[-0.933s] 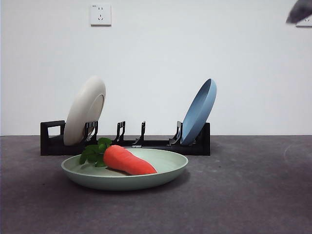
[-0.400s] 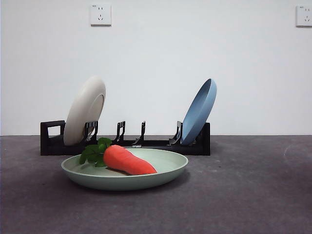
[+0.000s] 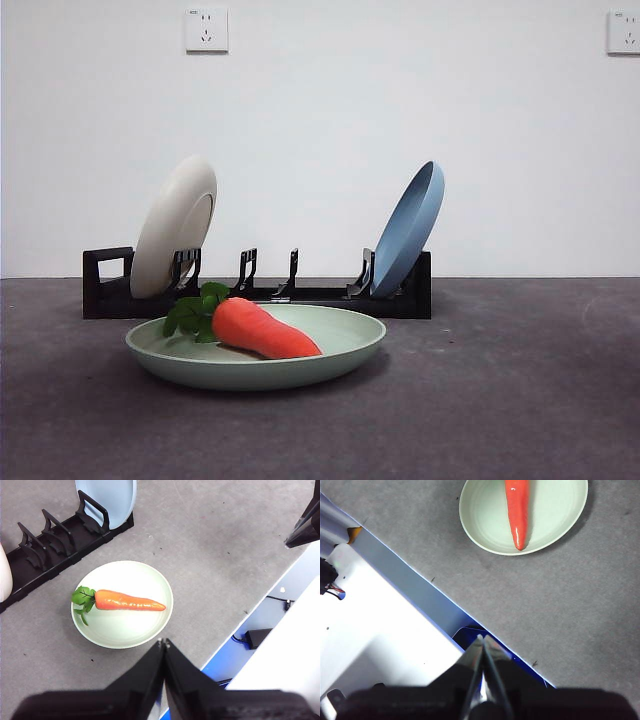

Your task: Take the green plate from the plate rack,put the plate on the table,take the carrot from the table,put the carrot in the plate

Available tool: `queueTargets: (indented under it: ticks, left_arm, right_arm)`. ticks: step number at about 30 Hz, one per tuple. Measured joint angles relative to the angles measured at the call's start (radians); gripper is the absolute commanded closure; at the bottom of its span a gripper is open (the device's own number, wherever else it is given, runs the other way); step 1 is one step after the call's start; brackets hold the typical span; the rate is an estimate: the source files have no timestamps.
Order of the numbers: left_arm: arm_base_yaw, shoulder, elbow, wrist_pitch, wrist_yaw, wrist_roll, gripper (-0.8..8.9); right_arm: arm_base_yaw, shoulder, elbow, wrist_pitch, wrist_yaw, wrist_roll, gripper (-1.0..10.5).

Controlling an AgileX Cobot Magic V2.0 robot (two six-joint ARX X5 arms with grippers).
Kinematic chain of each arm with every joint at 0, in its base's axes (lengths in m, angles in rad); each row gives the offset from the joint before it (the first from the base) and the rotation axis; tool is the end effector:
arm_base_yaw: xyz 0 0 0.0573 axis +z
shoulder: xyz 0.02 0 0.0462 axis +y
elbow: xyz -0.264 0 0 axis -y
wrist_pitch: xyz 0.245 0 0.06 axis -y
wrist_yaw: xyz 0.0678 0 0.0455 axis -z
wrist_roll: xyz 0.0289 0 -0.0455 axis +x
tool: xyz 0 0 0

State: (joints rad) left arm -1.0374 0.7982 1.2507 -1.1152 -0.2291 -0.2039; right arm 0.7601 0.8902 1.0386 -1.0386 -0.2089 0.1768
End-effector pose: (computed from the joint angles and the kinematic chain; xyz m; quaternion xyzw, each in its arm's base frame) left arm 0.0593 -0.0875 0.3946 0.1030 0.2987 -0.3432 0.8845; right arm 0.1030 0.1062 0.3296 -0.0462 0.4498 0.3822 0.8059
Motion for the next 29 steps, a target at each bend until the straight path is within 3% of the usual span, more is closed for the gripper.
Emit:
queueTargets:
  ticks: [8, 12, 17, 20, 24, 29]
  left_arm:
    - [0.041, -0.011, -0.002, 0.021, -0.047, 0.017, 8.17]
    - [0.211, -0.051, -0.021, 0.217, -0.028, 0.128, 8.17]
    - [0.504, -0.149, -0.151, 0.591, 0.148, 0.257, 8.16]
    - [0.669, -0.237, -0.269, 0.795, 0.24, 0.282, 8.16]
    - [0.824, -0.373, -0.467, 0.99, 0.251, 0.291, 8.16]
    - [0.936, -0.524, -0.717, 1.034, 0.253, 0.293, 8.16]
  right_arm:
    - [0.0, 0.0, 0.0, 0.0, 0.0, 0.0, 9.5]
    - [0.0, 0.0, 0.0, 0.0, 0.0, 0.0, 9.5]
    - [0.0, 0.0, 0.0, 0.0, 0.0, 0.0, 9.5]
    - [0.0, 0.0, 0.0, -0.001, 0.0, 0.0, 9.5]
    - [0.0, 0.0, 0.0, 0.0, 0.0, 0.0, 9.5]
    - [0.0, 0.0, 0.0, -0.001, 0.0, 0.0, 9.5]
